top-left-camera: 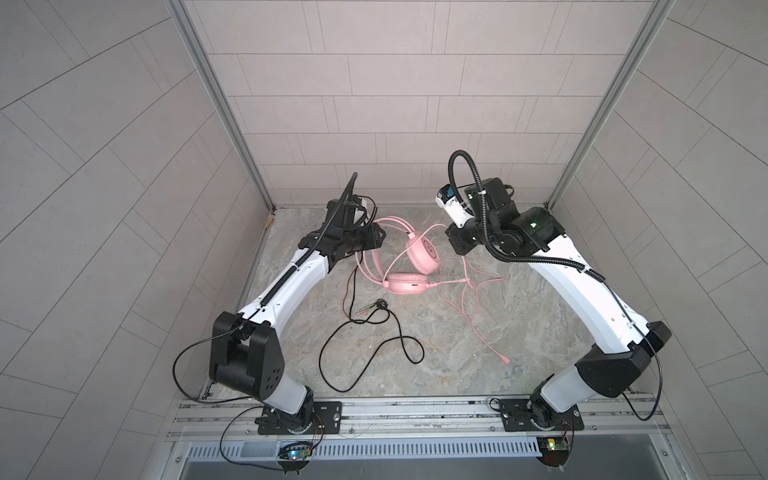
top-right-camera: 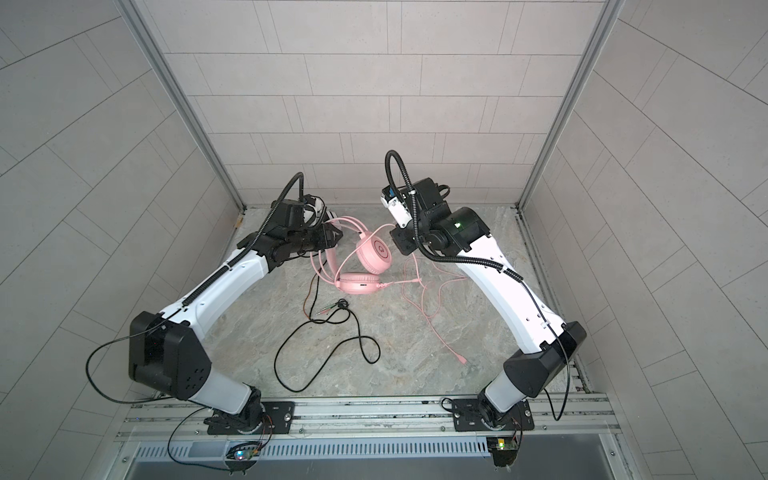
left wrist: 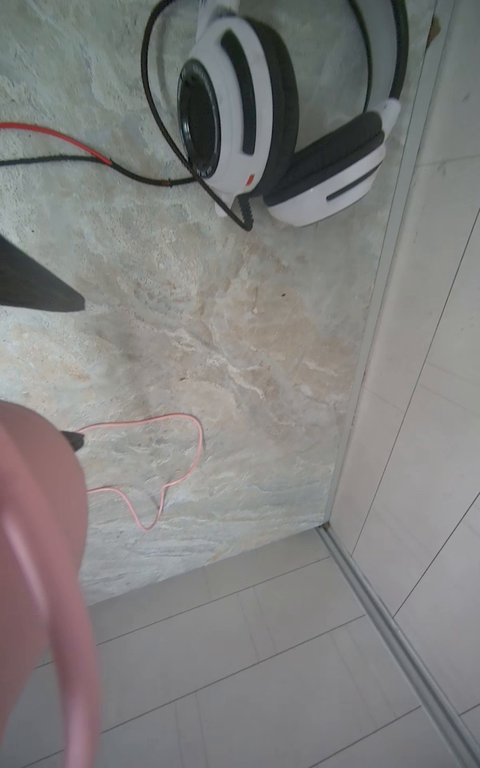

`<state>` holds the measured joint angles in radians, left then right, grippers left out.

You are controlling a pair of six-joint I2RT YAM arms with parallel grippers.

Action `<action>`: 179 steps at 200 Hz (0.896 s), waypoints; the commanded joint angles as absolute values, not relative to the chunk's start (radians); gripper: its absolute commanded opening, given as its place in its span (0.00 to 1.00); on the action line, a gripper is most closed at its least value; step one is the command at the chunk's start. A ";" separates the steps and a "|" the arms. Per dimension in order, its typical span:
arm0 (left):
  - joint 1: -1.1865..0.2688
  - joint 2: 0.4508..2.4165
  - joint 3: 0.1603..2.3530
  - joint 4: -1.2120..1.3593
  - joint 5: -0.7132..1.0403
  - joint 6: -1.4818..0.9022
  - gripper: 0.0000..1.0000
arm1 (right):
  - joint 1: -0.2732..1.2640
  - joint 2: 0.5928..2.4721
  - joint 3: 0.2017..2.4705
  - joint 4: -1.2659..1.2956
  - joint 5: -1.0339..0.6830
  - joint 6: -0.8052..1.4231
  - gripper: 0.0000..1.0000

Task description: Wrap the headphones

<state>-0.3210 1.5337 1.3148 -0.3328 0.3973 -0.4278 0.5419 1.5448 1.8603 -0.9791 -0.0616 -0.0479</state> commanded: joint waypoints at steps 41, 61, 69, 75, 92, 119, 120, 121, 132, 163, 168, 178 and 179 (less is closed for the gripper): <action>-0.328 1.517 1.312 -0.279 0.624 -0.396 0.00 | 0.449 1.492 1.805 -0.918 -0.106 -0.021 0.00; -0.331 1.505 1.307 -0.270 0.646 -0.396 0.00 | 0.423 1.489 1.770 -0.874 -0.130 -0.002 0.00; -0.331 1.501 1.309 -0.270 0.658 -0.397 0.00 | 0.412 1.492 1.763 -0.862 -0.132 0.005 0.00; -0.332 1.499 1.309 -0.270 0.666 -0.396 0.00 | 0.404 1.494 1.755 -0.853 -0.131 0.009 0.00; -0.331 1.492 1.306 -0.261 0.682 -0.404 0.00 | 0.386 1.494 1.726 -0.827 -0.134 0.023 0.00; -0.329 1.486 1.301 -0.215 0.735 -0.445 0.00 | 0.376 1.494 1.685 -0.803 -0.167 0.033 0.00; -0.329 1.486 1.302 -0.215 0.743 -0.447 0.00 | 0.376 1.494 1.685 -0.802 -0.168 0.034 0.00; -0.328 1.486 1.301 -0.213 0.746 -0.450 0.00 | 0.376 1.494 1.683 -0.801 -0.169 0.034 0.00; -0.324 1.490 1.298 -0.174 0.784 -0.487 0.00 | 0.374 1.491 1.661 -0.791 -0.184 0.042 0.00; -0.322 1.484 1.280 -0.078 0.824 -0.566 0.00 | 0.374 1.466 1.574 -0.729 -0.307 0.062 0.00; -0.323 1.484 1.284 -0.083 0.823 -0.566 0.00 | 0.374 1.462 1.561 -0.718 -0.324 0.066 0.00; -0.322 1.481 1.292 -0.084 0.828 -0.572 0.00 | 0.374 1.455 1.533 -0.696 -0.355 0.075 0.00; -0.322 1.481 1.292 -0.084 0.828 -0.573 0.00 | 0.374 1.455 1.531 -0.693 -0.358 0.077 0.00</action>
<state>-0.3271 1.5349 1.2831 -0.1780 0.7162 -0.4976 0.3866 1.4956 1.5772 -0.7589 -0.2821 0.0425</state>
